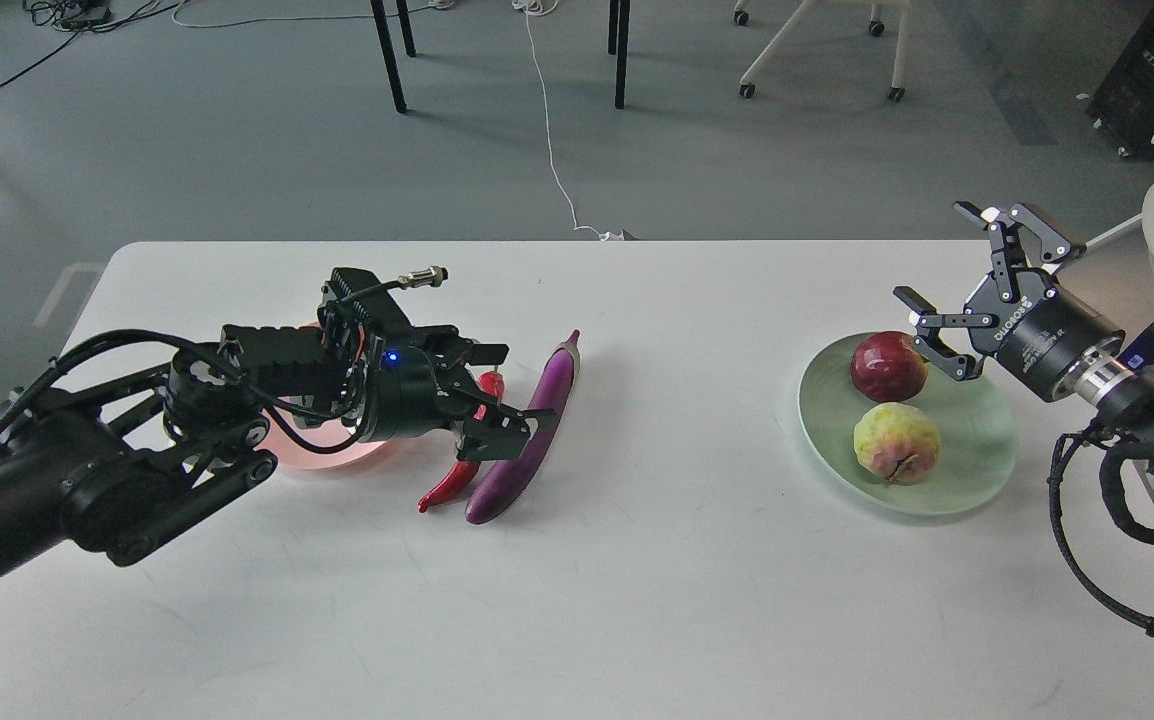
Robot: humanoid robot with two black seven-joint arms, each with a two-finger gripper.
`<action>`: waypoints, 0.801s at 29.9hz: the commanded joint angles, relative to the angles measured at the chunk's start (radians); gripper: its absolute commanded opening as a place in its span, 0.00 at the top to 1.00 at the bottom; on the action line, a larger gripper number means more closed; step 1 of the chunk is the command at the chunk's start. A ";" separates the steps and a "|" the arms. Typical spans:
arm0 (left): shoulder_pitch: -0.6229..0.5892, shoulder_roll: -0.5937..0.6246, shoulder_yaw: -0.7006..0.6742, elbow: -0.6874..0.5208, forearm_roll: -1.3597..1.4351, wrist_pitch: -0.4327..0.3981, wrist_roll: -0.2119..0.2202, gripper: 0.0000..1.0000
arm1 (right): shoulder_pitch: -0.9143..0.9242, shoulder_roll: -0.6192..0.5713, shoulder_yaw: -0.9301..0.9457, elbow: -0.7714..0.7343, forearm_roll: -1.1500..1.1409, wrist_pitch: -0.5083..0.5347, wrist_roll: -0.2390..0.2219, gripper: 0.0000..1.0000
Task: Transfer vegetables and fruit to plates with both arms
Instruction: 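Reach the left gripper to the purple eggplant and grasp it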
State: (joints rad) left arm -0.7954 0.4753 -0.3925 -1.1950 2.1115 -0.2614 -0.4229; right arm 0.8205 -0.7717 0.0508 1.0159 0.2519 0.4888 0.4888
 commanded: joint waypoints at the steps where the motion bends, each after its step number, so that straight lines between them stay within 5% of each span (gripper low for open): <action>1: -0.108 -0.065 0.119 0.103 -0.011 -0.002 -0.002 0.01 | -0.001 0.000 0.003 -0.005 -0.002 0.000 0.000 0.04; 15: -0.148 -0.208 0.136 0.262 -0.018 -0.174 0.009 0.02 | 0.000 -0.005 0.020 -0.005 -0.005 0.000 0.000 0.04; 24: -0.143 -0.210 0.138 0.290 -0.018 -0.184 0.013 0.03 | -0.001 -0.003 0.018 -0.005 -0.006 0.000 0.000 0.04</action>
State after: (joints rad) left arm -0.9457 0.2662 -0.2551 -0.9099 2.0939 -0.4442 -0.4124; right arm 0.8192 -0.7762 0.0706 1.0108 0.2457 0.4888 0.4888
